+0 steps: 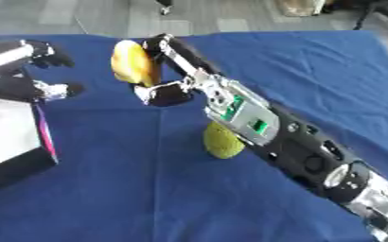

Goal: Pick up the objects with one hand, pass them to the other hand, and then place them into the box on the other side of the table.

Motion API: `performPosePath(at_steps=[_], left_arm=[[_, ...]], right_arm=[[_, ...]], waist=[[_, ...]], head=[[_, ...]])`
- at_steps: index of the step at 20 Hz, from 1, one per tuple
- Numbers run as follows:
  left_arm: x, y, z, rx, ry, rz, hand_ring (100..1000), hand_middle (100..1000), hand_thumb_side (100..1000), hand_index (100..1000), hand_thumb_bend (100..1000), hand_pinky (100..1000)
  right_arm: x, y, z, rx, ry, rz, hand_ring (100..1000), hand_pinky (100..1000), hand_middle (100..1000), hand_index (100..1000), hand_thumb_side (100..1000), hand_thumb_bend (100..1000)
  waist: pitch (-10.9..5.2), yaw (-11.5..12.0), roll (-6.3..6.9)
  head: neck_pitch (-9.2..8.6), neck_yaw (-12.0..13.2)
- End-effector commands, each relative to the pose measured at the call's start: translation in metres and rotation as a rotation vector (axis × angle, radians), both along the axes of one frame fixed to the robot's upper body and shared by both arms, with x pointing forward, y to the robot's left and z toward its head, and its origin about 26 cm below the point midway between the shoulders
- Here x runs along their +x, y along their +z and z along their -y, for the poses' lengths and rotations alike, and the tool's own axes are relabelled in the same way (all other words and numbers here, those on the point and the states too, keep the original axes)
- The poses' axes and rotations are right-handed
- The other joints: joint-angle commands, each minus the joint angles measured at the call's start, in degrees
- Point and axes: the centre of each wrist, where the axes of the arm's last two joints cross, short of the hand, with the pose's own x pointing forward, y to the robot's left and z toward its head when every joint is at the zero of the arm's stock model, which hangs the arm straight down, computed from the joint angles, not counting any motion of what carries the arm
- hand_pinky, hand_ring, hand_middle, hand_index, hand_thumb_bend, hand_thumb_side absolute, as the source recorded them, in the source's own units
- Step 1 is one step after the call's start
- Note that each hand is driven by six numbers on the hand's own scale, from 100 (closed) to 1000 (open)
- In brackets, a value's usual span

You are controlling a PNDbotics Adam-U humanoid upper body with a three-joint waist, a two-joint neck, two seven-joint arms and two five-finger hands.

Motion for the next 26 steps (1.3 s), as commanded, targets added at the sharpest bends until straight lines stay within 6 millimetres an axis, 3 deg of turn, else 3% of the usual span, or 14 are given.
performPosePath(at_steps=[1, 26], left_arm=[[-0.001, 0.01, 0.005, 0.005, -0.006, 0.02, 874, 834, 628, 801, 526, 902], [-0.031, 0.025, 0.038, -0.028, -0.163, -0.11, 886, 842, 721, 792, 524, 929]], right_arm=[[0.001, 0.008, -0.001, -0.028, 0.004, 0.049, 694, 693, 512, 595, 100, 100], [0.01, 0.0, -0.003, -0.151, -0.041, 0.143, 666, 687, 503, 591, 100, 148]], waist=[[0.22, 0.16, 0.53], [1.35, 0.93, 0.42]], head=[[0.32, 0.67], [0.32, 0.96]])
